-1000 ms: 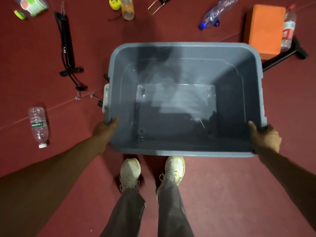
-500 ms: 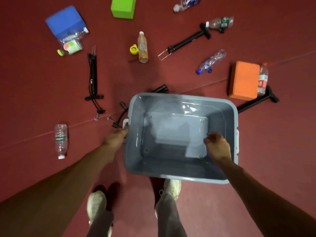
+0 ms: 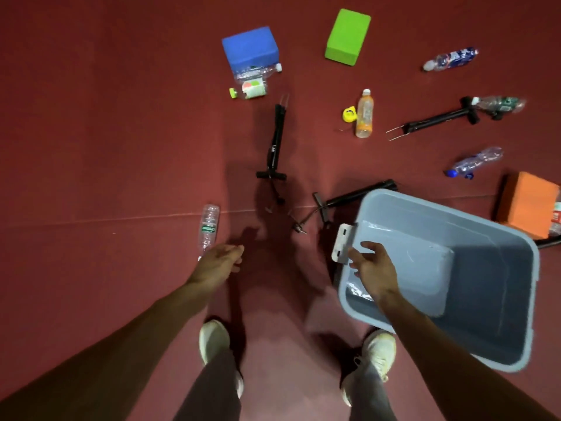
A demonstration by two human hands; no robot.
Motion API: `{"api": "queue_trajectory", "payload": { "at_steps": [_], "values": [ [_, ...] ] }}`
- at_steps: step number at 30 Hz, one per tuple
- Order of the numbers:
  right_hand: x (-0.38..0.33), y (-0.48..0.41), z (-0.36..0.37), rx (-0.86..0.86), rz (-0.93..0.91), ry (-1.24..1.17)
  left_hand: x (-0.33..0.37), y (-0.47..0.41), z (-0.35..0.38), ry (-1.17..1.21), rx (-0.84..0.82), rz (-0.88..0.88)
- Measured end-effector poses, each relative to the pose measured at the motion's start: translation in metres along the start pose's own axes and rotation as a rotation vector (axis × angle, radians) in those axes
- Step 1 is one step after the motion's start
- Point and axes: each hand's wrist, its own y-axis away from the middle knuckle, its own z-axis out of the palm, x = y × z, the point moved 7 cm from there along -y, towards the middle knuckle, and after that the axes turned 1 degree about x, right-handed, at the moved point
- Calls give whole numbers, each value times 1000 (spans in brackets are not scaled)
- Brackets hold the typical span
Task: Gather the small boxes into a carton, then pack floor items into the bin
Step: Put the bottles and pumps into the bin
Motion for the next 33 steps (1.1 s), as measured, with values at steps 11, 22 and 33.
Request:
{"api": "queue_trajectory", "payload": {
  "at_steps": [11, 22, 33],
  "values": [
    [-90, 11, 140, -131, -21, -4, 24, -64, -144, 23, 52, 21],
    [-138, -114, 257, -235, -41, 90, 24, -251, -148, -43, 127, -102],
    [-40, -232, 400, -271, 46, 160, -143, -415, -109, -308, 141, -248]
  ]
}}
